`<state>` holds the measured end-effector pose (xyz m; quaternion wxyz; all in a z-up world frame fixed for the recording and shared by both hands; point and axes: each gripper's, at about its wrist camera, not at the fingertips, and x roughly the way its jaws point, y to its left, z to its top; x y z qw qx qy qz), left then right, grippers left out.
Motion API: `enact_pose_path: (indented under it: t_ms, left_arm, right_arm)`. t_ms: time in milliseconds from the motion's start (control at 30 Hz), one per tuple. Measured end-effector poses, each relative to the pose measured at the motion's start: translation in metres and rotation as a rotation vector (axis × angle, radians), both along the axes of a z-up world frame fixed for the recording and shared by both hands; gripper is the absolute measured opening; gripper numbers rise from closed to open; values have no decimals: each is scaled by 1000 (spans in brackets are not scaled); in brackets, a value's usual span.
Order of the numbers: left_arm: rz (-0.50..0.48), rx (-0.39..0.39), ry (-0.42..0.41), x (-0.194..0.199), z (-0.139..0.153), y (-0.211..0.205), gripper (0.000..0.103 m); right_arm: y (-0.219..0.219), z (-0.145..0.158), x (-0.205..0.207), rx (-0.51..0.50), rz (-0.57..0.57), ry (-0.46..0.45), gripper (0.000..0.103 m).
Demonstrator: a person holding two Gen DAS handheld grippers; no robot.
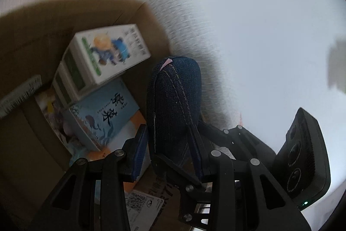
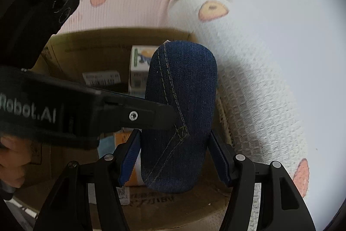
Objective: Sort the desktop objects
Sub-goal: 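Lower the denim pouch with both grippers into the cardboard box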
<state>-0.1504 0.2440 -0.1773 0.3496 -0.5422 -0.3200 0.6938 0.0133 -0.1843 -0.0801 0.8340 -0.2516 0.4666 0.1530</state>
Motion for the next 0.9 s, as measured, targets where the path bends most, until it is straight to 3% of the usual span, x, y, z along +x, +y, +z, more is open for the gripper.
enact_pose_path:
  t_ms: [600,900]
  left_arm:
    - [36,37,-176,-11,-40,2,41]
    - [50,-8,-229,-8,-53,6,39]
  right_arm:
    - [0,-34,31,-82,102,127,60]
    - [-3,-32,34,-60,122,131,60]
